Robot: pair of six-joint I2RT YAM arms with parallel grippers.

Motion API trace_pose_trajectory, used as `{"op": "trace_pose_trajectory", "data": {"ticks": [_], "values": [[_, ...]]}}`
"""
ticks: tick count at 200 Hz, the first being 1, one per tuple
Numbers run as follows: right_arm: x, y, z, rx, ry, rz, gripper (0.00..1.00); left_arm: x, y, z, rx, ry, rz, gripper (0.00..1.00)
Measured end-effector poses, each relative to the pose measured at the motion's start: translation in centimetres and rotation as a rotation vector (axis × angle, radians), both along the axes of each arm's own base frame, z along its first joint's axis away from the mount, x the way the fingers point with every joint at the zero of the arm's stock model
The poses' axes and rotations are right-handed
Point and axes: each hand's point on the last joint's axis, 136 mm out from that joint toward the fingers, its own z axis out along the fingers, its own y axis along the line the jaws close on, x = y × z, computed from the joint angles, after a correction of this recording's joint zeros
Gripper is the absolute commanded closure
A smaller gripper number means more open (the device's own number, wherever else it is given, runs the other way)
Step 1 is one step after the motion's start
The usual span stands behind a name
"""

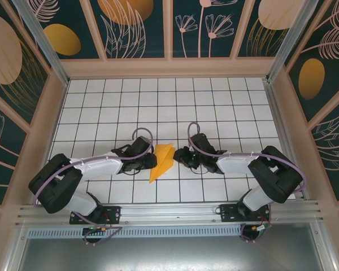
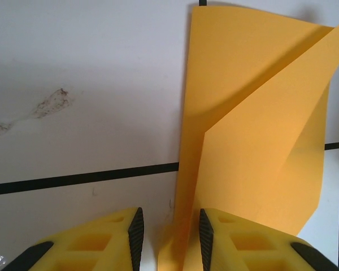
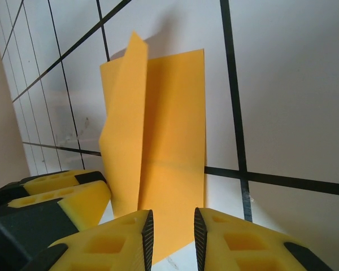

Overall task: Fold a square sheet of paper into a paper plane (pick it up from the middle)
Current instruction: Fourth fold the wing at the center of the table.

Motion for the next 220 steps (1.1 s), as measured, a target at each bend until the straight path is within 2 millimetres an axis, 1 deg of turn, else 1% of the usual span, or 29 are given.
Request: {"op": "trace_pose_trajectory", "data": {"ticks": [77,108,140,159,194,220], "values": [[-0.2,0.3,-0.6,0.003,0.023,-0.009,0.7,-0.3,-1.2,-0.2,-0.093,0.02,0.006,0.66],[-0.1,0.1,-0.9,-0.006,0.032,-0.027,0.67,-0.2,-1.2,-0.2,-0.115,0.03,0.034,0.64],[0.0,-0.3,-1.2,-0.022,0.038,-0.049,0.66,-0.2,-1.2,-0.4,-0.132,0.042,0.067,0.66],[-0.1,-0.4,-1.2,-0.021,0.037,-0.052,0.66,-0.1,-1.2,-0.5,-0.152,0.047,0.086,0.66],[-0.4,-0.8,-1.2,-0.008,0.048,-0.066,0.62,-0.1,-1.2,-0.4,-0.174,0.048,0.106,0.65],[-0.5,-0.6,-1.2,0.009,0.054,-0.069,0.62,-0.1,-1.2,-0.3,-0.188,0.048,0.118,0.65]]}}
